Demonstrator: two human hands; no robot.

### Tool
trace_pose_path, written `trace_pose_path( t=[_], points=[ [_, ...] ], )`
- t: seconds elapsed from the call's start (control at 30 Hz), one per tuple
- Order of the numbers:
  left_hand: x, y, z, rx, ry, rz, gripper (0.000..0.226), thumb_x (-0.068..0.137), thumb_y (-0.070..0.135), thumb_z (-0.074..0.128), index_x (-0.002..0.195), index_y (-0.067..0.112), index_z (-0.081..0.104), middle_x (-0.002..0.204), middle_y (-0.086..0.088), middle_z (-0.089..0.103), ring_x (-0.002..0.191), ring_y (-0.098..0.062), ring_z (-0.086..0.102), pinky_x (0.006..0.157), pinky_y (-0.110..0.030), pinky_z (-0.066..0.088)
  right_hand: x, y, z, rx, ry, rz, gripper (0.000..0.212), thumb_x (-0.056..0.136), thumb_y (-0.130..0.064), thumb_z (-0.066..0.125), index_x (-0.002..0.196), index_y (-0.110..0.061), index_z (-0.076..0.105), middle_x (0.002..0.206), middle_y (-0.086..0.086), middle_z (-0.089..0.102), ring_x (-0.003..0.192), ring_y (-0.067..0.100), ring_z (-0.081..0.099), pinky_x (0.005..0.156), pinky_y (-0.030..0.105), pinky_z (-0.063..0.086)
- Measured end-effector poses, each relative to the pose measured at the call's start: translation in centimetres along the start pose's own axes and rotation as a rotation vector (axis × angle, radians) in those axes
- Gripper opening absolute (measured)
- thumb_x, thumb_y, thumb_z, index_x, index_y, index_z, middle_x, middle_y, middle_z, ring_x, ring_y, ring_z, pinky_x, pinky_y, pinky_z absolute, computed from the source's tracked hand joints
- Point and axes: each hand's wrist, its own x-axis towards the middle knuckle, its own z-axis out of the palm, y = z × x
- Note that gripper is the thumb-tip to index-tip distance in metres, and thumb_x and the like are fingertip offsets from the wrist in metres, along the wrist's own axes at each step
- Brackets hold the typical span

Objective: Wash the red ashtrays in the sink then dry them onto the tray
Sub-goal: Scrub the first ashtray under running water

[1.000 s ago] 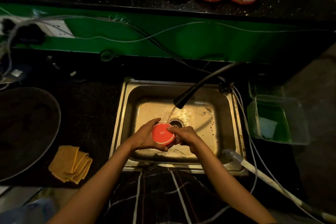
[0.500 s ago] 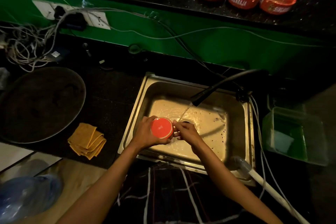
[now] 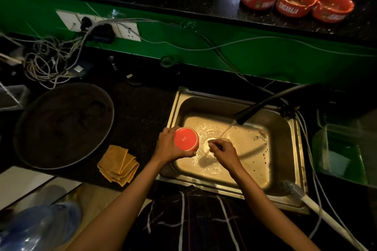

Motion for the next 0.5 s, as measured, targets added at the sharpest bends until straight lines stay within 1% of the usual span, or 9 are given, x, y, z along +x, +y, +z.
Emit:
trace_pose_path(
  t=[0.1,0.23,0.4,0.5],
  points=[
    [0.9,-1.0,-1.2,-0.005,0.034,-0.032,0.112,0.032,0.077,0.081,0.129,0.031,0.049,0.121,0.001,0.049,0.110,-0.020,0.052,0.093,-0.038,0.050,0.4,-0.6,1.3,-0.015,0.013,-0.005,0.018,0.096,-0.019,0.060,0.107,-0.016,0.075,0.096,-0.001,0.075,0.088,0.016,0.071,0.078,0.034,0.057],
    [3.0,-2.9,-3.5,-0.019,0.059,-0.115,0.119,0.029,0.082,0.075,0.131,0.027,0.050,0.123,-0.003,0.050,0.113,-0.024,0.052,0.095,-0.041,0.049,1.1,-1.9,3.3,-0.021,0.015,0.034,0.017,0.097,-0.019,0.060,0.107,-0.015,0.074,0.092,0.001,0.075,0.087,0.018,0.071,0.082,0.038,0.057],
    [7.5,-5.5,-7.5,0.011,0.049,-0.200,0.122,0.042,0.067,0.089,0.143,0.022,0.040,0.137,-0.008,0.043,0.128,-0.029,0.044,0.102,-0.049,0.046,2.1,-3.5,5.3,-0.030,0.019,0.074,0.015,0.097,-0.018,0.061,0.106,-0.016,0.073,0.093,0.001,0.074,0.091,0.019,0.070,0.084,0.038,0.056],
    [11.1,-7.2,-9.6,0.052,0.020,-0.201,0.119,0.044,0.064,0.090,0.143,0.023,0.038,0.140,-0.008,0.041,0.131,-0.032,0.041,0.103,-0.050,0.044,3.3,-4.3,6.6,-0.050,0.031,0.116,0.015,0.097,-0.015,0.061,0.106,-0.012,0.073,0.094,0.009,0.075,0.090,0.026,0.071,0.084,0.040,0.056]
  ],
)
